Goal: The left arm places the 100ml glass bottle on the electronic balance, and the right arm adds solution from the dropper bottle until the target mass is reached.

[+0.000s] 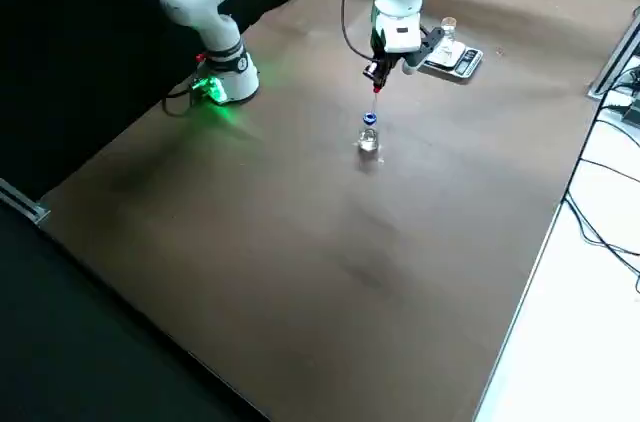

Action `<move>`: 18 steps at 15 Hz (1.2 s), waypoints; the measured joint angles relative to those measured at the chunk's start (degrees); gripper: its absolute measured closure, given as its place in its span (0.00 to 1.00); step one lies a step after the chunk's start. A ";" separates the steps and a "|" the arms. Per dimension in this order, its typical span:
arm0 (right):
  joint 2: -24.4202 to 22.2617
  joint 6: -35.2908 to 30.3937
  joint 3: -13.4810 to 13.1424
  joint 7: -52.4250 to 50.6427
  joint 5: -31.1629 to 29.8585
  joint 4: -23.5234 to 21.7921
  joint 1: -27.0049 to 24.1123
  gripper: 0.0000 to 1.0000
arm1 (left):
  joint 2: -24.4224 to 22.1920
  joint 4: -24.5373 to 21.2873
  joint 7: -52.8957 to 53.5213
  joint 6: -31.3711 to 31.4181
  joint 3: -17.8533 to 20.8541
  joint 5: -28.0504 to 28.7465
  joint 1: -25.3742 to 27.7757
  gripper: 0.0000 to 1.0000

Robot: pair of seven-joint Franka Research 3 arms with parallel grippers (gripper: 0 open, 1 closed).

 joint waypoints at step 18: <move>-0.01 -5.34 0.02 0.02 0.00 5.72 0.01 0.92 | 0.00 -0.42 -0.03 0.00 0.07 -0.40 0.34 0.00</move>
